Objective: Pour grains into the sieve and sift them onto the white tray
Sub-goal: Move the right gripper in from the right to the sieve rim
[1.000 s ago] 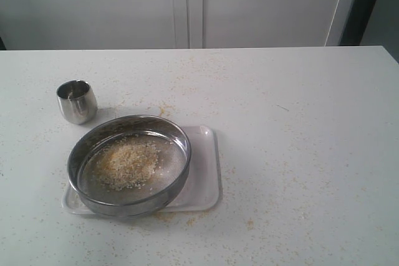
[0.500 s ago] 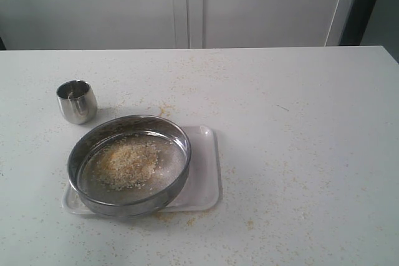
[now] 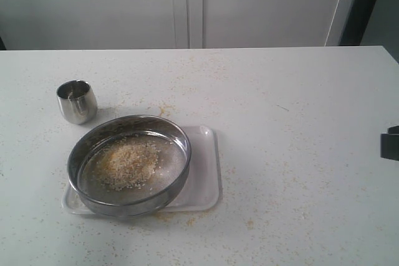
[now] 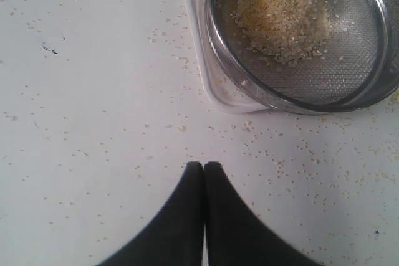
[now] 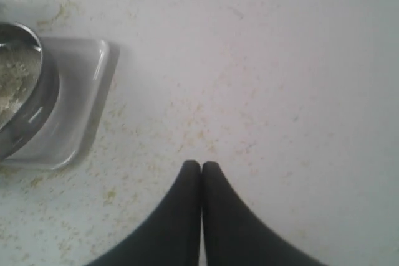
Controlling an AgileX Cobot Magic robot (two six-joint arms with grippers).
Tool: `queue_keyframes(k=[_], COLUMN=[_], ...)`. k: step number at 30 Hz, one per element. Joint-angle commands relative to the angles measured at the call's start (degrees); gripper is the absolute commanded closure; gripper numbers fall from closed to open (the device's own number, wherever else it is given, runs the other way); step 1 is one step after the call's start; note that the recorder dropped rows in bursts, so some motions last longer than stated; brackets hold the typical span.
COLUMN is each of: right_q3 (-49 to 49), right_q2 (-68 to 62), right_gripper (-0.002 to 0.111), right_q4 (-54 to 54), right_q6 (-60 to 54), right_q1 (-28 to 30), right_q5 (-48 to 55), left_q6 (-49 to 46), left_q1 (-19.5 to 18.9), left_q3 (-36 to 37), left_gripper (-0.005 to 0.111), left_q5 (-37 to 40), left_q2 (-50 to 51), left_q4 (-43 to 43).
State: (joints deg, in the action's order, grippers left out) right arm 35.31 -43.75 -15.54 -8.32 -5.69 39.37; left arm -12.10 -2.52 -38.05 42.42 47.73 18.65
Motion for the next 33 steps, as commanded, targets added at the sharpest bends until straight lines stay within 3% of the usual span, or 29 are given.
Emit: queue_keyframes(k=[1, 11, 20, 26, 33], right_q3=[3.0, 5.3, 5.3, 6.6, 15.2], right_q2=[-8.1, -21.4, -23.8, -25.2, -30.3], right_gripper=[0.108, 0.108, 0.108, 0.108, 0.108], right_q4=[-5.1, -20.0, -22.3, -23.6, -22.9], right_q6=[-5.8, -19.0, -17.8, -17.0, -13.7], right_q1=[0.5, 0.5, 0.5, 0.5, -2.6], right_q5=[3.7, -2.9, -10.8, -6.2, 2.5], left_q6=[-0.2, -0.2, -0.2, -0.2, -0.2], left_q1=[-0.2, -0.2, -0.2, -0.2, -0.2], left_q3=[0.3, 0.3, 0.3, 0.3, 0.3], left_gripper=[0.107, 0.107, 0.107, 0.107, 0.107], left_q5=[0.7, 0.7, 0.7, 0.7, 0.7], left_q2=[-0.4, -0.4, -0.4, -0.4, -0.4], left_q4=[0.6, 0.6, 0.6, 0.6, 0.6])
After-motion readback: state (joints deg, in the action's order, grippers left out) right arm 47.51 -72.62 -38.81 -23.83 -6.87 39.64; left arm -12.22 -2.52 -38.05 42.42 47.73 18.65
